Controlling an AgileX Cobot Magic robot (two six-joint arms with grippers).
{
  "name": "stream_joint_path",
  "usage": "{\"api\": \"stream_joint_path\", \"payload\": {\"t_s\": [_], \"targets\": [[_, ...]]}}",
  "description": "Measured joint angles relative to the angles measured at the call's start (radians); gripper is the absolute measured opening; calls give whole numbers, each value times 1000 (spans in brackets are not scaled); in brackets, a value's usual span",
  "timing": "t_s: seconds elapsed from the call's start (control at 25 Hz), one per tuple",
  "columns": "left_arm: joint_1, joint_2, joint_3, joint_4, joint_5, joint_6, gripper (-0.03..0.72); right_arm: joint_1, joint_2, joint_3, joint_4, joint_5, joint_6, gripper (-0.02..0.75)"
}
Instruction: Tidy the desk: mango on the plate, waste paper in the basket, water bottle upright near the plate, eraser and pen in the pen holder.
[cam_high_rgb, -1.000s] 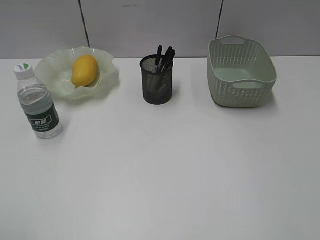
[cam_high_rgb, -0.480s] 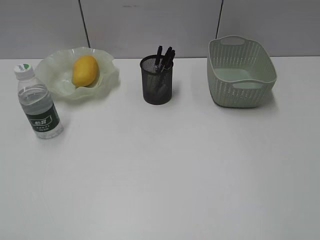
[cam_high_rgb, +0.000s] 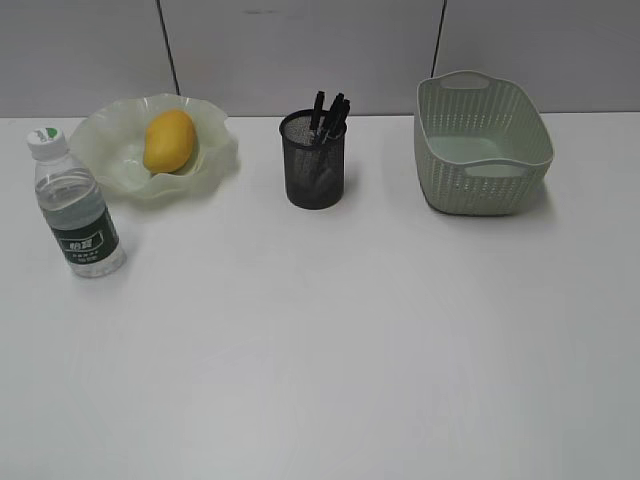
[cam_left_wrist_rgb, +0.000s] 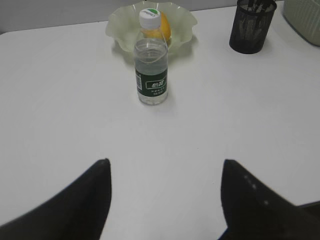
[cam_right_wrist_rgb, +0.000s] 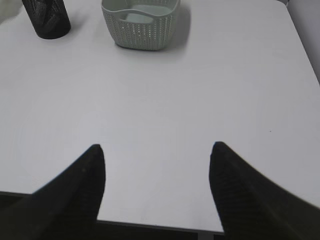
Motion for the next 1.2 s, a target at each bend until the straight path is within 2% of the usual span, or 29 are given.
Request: {"api": "stream_joint_path", "payload": {"t_s": [0.32,0.6,0.84,1.2], "targets": [[7,0,0,1,-1,0,519,0,0,0,2,0,0,521],[116,0,0,2,-1,0,511,0,0,0,4,-1,0,521],[133,0,0,2,-1,0,474,0,0,0,5,-1,0,521],[176,0,1,2,-1,0,470,0,0,0,6,-1,0,521]]}}
